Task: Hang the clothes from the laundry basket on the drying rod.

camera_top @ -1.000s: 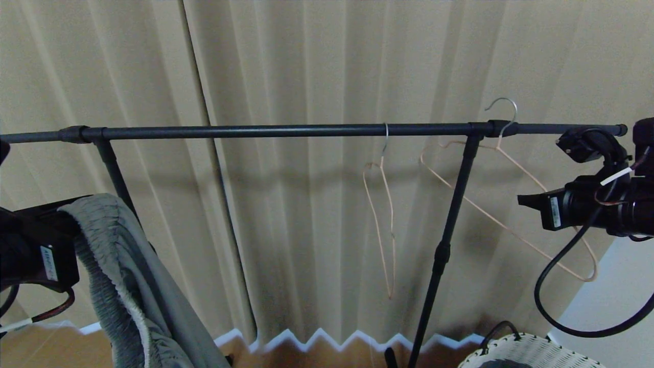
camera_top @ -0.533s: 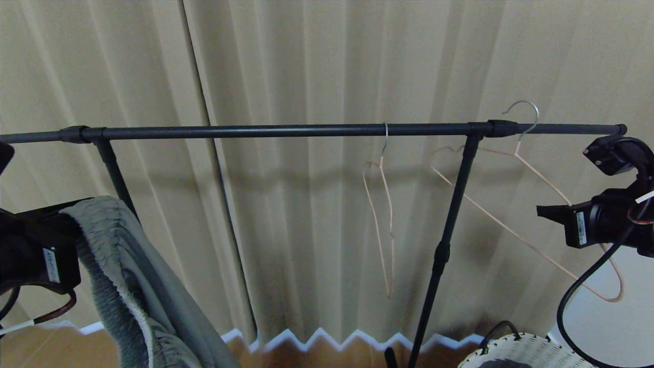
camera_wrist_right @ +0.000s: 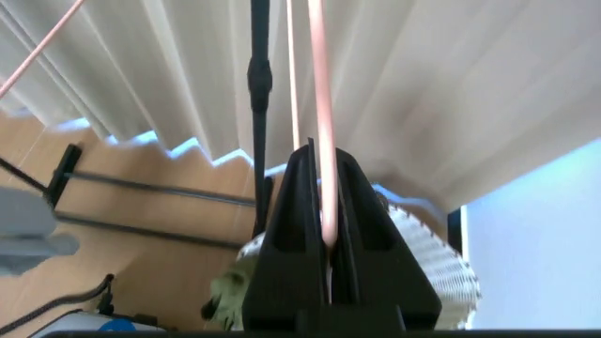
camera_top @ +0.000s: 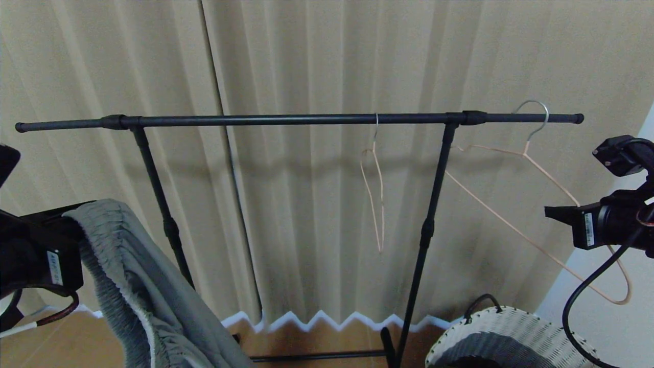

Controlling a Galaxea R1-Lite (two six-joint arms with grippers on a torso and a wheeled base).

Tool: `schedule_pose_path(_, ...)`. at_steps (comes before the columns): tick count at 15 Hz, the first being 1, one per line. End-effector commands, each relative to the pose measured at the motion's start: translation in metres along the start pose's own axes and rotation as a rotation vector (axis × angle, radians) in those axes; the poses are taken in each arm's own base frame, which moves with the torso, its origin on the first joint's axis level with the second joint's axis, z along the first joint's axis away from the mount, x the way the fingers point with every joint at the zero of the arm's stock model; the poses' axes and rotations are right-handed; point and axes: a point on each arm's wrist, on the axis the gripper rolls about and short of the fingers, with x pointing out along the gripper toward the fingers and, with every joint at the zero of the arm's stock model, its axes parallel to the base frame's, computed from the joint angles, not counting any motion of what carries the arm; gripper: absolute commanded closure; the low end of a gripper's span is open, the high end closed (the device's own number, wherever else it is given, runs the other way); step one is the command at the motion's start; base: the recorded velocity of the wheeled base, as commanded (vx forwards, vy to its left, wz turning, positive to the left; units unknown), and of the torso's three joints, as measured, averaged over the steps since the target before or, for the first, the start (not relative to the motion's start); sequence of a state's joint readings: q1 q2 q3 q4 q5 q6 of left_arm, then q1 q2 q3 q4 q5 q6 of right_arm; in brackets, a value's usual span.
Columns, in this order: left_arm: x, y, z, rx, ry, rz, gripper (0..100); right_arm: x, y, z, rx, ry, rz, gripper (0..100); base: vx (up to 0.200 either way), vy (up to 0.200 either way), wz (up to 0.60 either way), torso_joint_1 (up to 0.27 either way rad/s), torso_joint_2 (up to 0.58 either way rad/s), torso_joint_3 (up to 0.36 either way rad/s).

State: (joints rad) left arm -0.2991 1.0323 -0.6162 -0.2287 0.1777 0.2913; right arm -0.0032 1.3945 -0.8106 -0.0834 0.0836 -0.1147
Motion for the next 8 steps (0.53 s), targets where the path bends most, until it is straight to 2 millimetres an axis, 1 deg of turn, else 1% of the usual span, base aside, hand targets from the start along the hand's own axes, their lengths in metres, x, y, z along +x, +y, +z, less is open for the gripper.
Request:
schedule_pose_path(1,0.001,0.0,0.0,0.001,0.003,0.0,100,-0.001,0.0,0.0,-0.001,-0.002,0.001,100,-0.2,0.0,0.0,0.012,0.0,0.002)
schedule_pose_path(5,0.0,0.0,0.0,0.001,0.002,-0.002,100,-0.005,0.001,-0.005,0.0,0.004,0.0,100,-0.2,0.0,0.0,0.001,0.0,0.0)
schedule_pose_path(6,0.0,0.0,0.0,0.001,0.001,-0.001,100,-0.007,0.001,-0.006,0.0,0.003,0.0,100,0.0,0.0,0.0,0.0,0.0,0.0)
schedule_pose_path(8,0.001,-0.001,0.0,0.001,0.003,-0.004,100,-0.014,0.001,-0.015,0.002,0.009,-0.006,100,0.0,0.0,0.0,0.0,0.0,0.0)
